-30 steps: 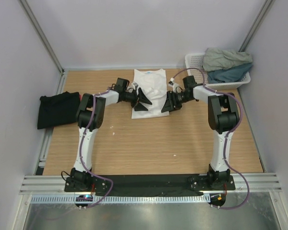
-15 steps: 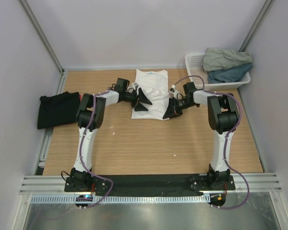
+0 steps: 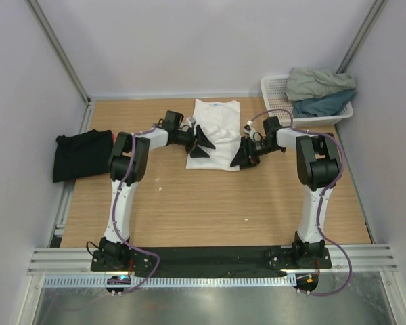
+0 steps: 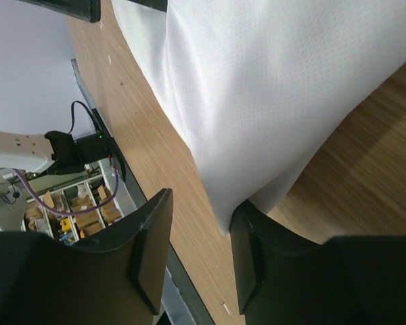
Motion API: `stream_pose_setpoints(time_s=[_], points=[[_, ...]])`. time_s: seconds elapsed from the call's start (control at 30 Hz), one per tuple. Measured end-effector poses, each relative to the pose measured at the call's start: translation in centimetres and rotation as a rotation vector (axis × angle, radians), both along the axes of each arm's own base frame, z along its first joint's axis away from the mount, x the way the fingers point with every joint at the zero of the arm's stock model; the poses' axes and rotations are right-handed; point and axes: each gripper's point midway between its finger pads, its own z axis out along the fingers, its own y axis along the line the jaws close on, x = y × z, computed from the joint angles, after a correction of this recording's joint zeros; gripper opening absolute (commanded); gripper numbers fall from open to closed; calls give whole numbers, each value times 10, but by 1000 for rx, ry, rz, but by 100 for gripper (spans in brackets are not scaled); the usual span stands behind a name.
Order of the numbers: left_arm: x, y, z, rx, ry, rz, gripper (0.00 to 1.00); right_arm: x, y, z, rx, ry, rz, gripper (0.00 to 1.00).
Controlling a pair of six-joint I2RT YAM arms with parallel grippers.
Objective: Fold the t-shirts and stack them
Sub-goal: Fold the tshirt
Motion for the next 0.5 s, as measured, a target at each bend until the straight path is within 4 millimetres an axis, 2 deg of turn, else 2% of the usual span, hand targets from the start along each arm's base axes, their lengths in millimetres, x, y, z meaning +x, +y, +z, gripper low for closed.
stream_pose_setpoints(time_s=[0.17,0.23,0.33,0.4,0.5], points=[[0,1,15,-6,-1,8,60,-7,-15,14,-39,-11,12,48],[-3,4,34,-8,-17,9,61,-11,-22,28,-47,-33,12,48],[-10,13,72,-21,-75,9,62,-15,-28,46,-46,-71,4,49],[-15,23,97,-28,-124,11,62,-21,-29,46,-46,-68,5,49],[-18,45,116,-21,-171,32,62,-30,-29,36,-51,-23,7,49]])
